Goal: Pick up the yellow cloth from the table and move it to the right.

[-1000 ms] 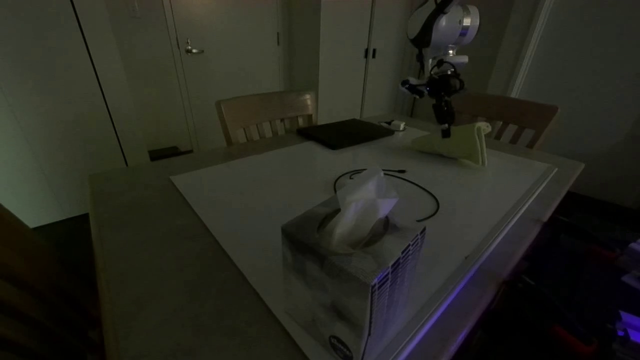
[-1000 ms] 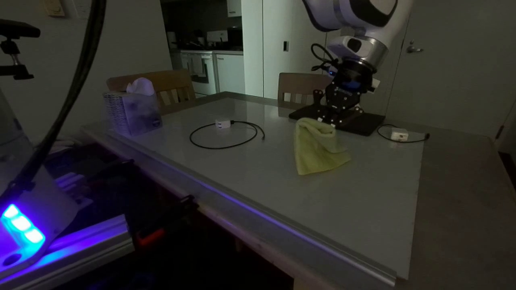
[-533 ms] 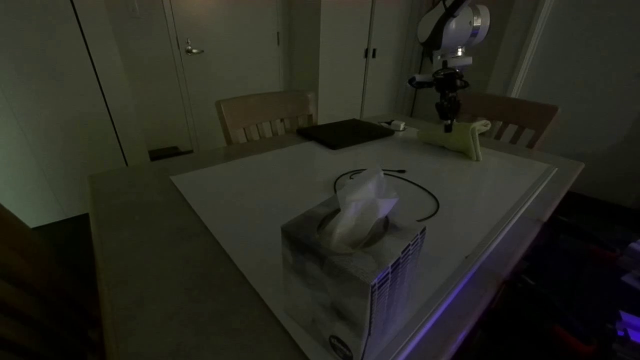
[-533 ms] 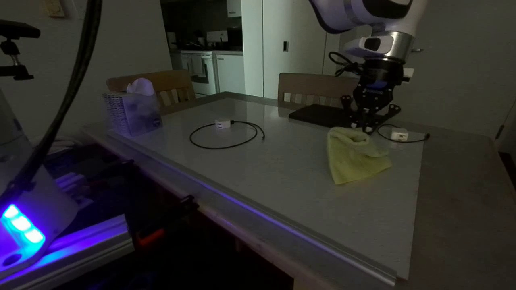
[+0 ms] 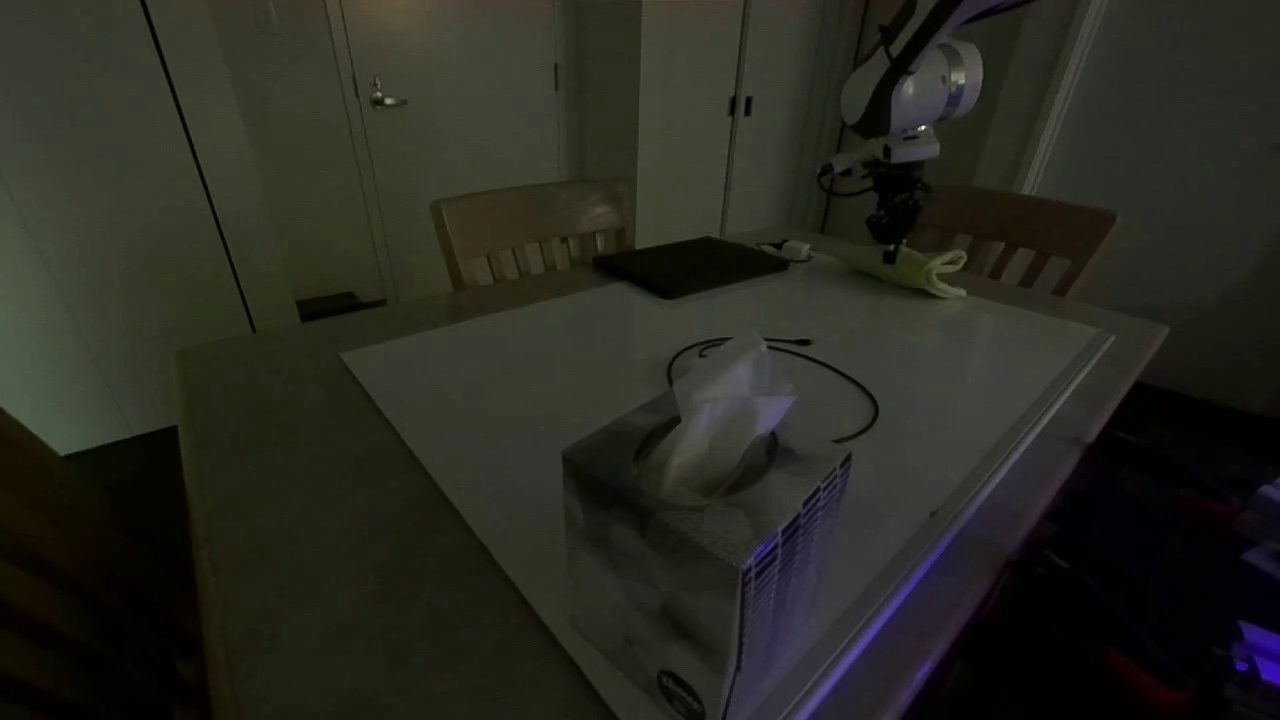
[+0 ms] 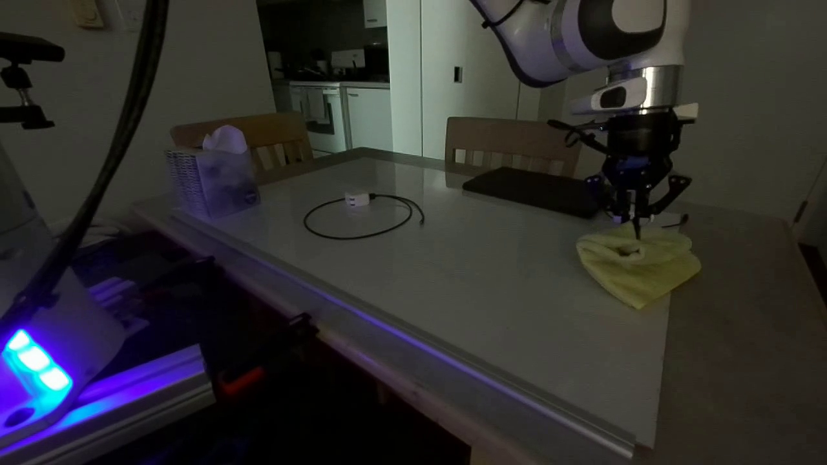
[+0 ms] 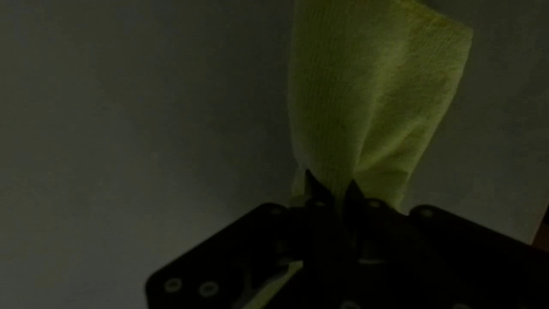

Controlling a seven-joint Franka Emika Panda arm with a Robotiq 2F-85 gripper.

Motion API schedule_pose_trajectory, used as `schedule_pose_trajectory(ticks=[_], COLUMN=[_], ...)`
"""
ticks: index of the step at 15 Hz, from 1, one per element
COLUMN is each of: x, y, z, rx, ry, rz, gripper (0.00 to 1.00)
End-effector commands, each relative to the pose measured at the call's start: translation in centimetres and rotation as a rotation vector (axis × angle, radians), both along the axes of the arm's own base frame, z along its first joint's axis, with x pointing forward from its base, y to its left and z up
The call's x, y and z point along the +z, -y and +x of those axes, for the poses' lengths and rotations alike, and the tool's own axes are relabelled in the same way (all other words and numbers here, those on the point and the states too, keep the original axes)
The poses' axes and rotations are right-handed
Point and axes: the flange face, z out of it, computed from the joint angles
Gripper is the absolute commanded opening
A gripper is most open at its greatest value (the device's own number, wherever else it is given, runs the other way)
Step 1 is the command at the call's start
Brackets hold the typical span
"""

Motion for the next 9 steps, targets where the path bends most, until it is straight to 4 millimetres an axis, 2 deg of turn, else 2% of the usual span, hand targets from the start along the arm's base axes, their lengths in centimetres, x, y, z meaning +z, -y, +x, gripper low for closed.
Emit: schedule_pose_trajectory(ticks=[1, 4, 9], x=[-2.6, -3.9, -3.1], y=[-1.3, -2.4, -2.2], z=[1.7, 2.2, 2.8], rx=[0.036, 0.086, 0.298], ry=[0.045, 0.059, 0.069], rz=[0.021, 0.041, 0.018], gripper=[0.03, 0.03, 0.03])
